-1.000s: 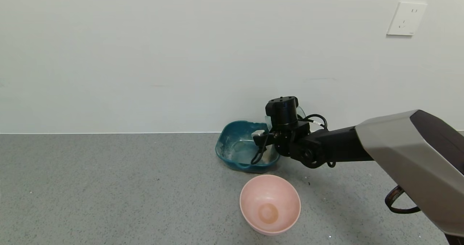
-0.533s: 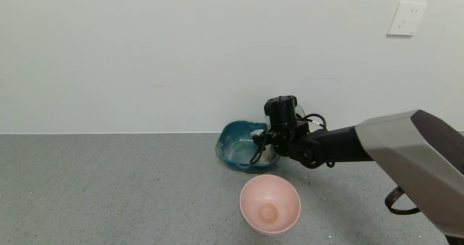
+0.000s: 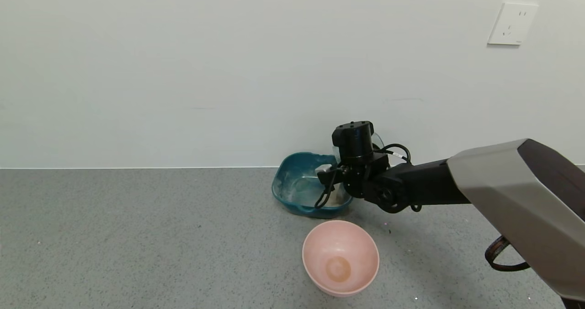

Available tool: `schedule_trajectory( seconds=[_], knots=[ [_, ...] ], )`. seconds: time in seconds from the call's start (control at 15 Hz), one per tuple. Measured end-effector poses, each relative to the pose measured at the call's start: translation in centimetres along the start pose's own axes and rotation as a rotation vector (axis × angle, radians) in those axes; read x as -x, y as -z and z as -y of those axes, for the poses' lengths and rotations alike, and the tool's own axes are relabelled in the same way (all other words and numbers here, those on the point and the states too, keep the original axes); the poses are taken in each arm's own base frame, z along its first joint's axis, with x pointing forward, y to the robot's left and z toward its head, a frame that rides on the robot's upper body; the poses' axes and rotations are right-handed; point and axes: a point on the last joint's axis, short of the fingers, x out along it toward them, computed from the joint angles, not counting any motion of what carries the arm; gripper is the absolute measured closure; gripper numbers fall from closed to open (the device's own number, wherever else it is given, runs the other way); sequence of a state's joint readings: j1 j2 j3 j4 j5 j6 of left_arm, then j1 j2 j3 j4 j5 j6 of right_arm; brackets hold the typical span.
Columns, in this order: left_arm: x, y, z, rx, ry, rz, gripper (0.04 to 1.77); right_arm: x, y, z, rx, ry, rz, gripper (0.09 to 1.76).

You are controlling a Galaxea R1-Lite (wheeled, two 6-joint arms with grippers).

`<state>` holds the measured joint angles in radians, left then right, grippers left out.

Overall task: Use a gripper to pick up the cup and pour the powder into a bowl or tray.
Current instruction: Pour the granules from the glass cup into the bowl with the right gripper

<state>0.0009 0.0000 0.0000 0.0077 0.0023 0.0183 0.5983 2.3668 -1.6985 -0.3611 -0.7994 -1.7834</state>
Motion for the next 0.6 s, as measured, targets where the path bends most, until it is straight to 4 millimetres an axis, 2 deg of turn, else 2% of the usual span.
schedule_trajectory(
  seconds=[0.6],
  knots=[
    [0.0, 0.0, 0.0, 0.0, -0.001, 0.0, 0.05, 0.11, -0.1, -0.13, 0.015, -0.003, 0.004, 0.48]
  ],
)
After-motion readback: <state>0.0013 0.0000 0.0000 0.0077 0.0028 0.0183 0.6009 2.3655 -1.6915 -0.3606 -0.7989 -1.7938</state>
